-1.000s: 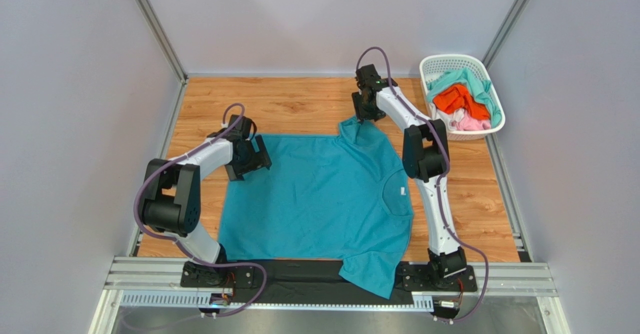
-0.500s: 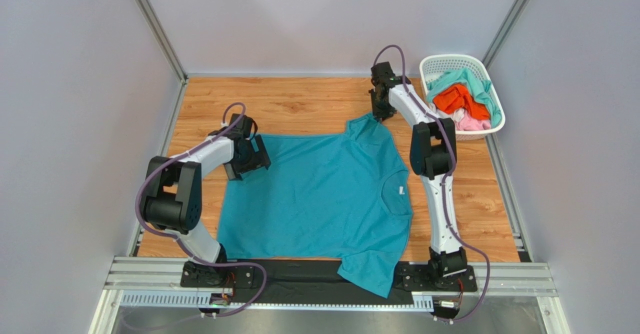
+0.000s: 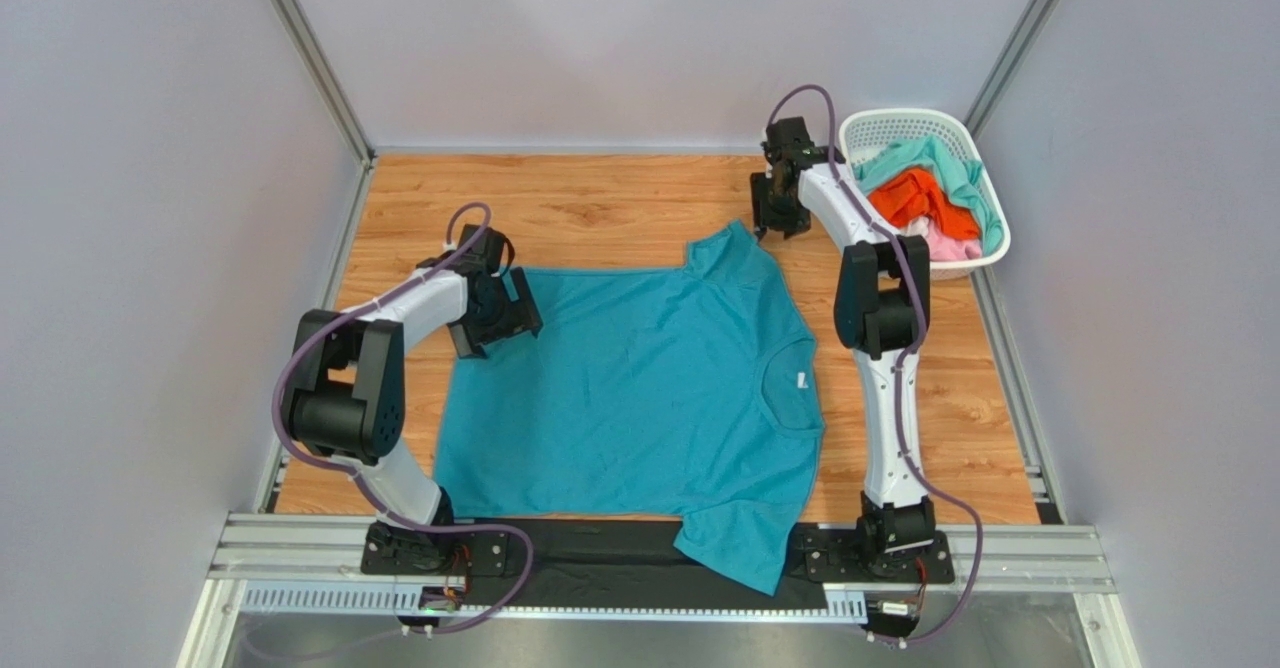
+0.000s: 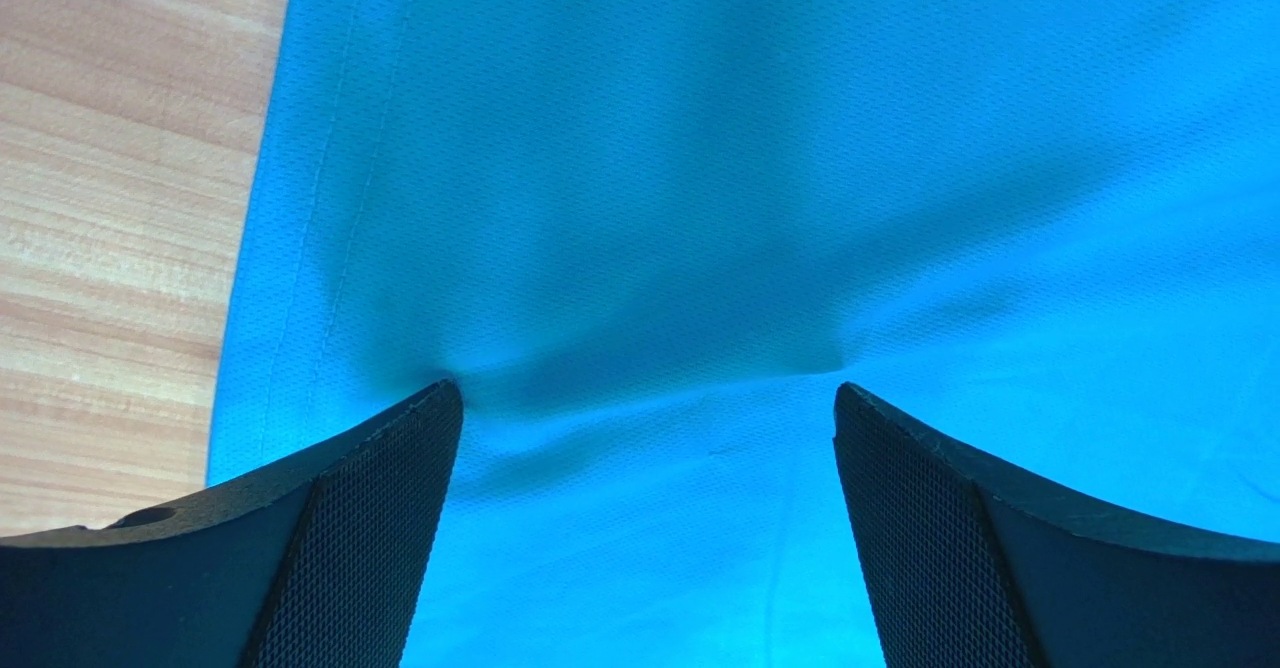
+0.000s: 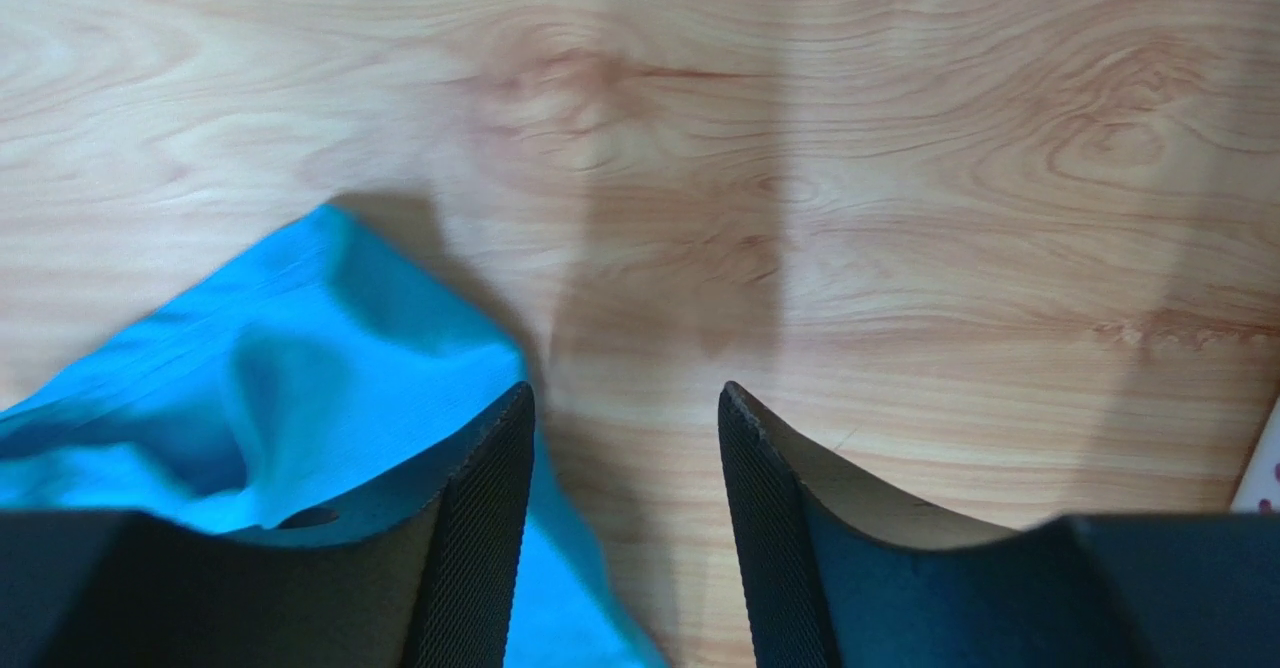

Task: Fold and stack the t-shirts
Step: Flatten the tshirt out

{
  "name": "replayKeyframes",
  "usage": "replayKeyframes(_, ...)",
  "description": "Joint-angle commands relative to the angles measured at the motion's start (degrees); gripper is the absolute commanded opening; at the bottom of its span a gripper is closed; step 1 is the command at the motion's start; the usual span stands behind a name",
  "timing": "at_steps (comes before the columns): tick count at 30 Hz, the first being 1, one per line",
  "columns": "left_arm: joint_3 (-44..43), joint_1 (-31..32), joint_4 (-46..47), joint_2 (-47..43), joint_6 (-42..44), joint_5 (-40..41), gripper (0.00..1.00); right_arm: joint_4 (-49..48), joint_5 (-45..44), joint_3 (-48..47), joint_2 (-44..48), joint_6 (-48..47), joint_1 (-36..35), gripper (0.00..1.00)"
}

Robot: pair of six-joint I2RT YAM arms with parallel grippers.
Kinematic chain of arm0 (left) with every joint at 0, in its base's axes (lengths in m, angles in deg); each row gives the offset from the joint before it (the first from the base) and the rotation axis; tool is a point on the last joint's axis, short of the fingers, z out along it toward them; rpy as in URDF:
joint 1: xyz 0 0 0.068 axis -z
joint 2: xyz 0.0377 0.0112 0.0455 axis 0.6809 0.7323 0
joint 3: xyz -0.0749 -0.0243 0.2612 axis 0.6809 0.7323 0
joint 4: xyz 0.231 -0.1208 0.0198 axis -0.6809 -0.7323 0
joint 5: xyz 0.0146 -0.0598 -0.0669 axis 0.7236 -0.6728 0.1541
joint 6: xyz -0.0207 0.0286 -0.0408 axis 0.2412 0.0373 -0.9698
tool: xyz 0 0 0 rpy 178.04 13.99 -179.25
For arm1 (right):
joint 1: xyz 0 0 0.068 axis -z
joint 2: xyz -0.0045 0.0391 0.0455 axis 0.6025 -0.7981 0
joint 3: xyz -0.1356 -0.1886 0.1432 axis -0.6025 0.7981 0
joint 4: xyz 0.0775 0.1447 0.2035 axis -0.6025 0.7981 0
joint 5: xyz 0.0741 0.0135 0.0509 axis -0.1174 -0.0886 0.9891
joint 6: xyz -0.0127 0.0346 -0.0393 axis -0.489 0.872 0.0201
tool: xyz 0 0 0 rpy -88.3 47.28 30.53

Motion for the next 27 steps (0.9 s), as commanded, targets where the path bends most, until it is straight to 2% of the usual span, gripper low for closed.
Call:
replayKeyframes(1,-1.17,0.13,1.04,0.70,1.10,-2.56,1.00,-1.01,4.18,0.03,7.94,-1.17,-2.26,0.51)
replayKeyframes(4,-1.17,0.13,1.21,0.52,1.19,-2.65,1.00,-2.42,8.05,1.87,11.02,-1.78,-4.63,0.55)
replayKeyframes(7,-1.08,0.13,1.30,0.34,1.27,-3.09,1.00,-3.92,7.53,4.33,12.26,-1.78,-7.70,0.55)
replayKeyframes(12,-0.91,0.13,1.30,0.17,1.45,-3.18,1.00,-2.00,4.45,1.19,7.35,-0.64,-10.35,0.45)
replayKeyframes(17,-0.73,0.13,1.47,-0.36,1.54,-3.00,1.00,0.56,-0.82,-0.06,4.52,-0.81,-11.14,0.45)
replayKeyframes(27,-0.82,0.13,1.56,0.34,1.63,-2.92,1.00,1.00,0.23,-4.01,-1.54,-1.70,-11.32,0.46)
